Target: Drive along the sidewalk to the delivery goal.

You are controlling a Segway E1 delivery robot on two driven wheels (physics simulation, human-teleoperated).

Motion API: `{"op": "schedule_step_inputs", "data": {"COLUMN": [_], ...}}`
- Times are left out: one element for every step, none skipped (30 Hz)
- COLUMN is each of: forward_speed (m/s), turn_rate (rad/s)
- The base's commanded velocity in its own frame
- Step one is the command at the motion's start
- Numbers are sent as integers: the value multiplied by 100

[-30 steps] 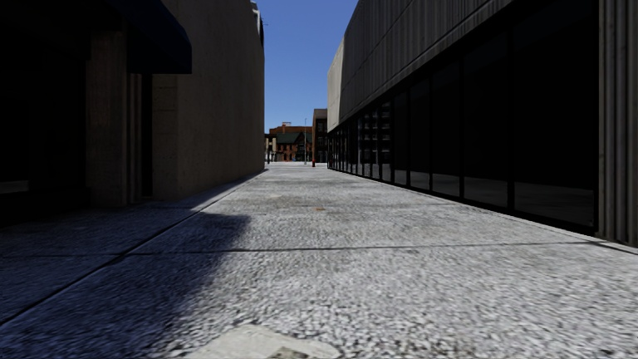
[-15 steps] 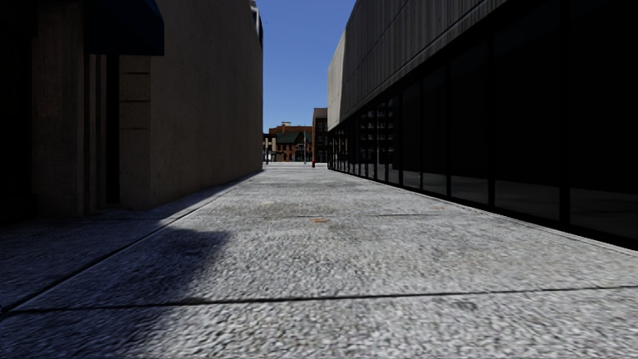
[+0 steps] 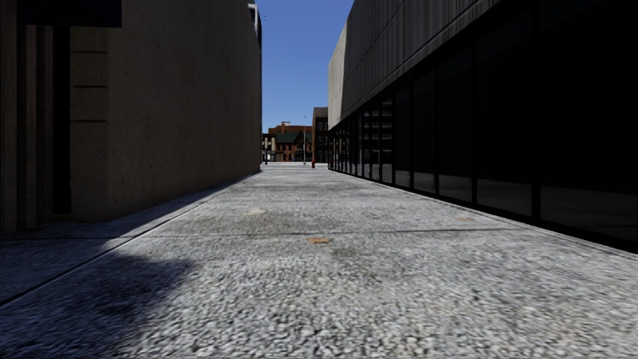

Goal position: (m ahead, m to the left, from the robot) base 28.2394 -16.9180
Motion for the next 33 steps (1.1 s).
{"op": "schedule_step_inputs", "data": {"forward_speed": [200, 200, 200, 200, 200, 200, 200, 200, 200, 200, 200, 200, 200, 200, 200, 200, 200, 200, 200, 200, 200, 200, 200, 200, 200, 200, 200, 200, 200, 200, 200, 200, 200], "turn_rate": [11, 11, 12, 12, 14, 15, 19, 19, 19, 20, 20, 20, 20, 20, 20, 20, 12, 8, 8, 7, 0, 0, 0, 0, 0, 0, 0, 0, 0, 0, 0, 0, 0]}}
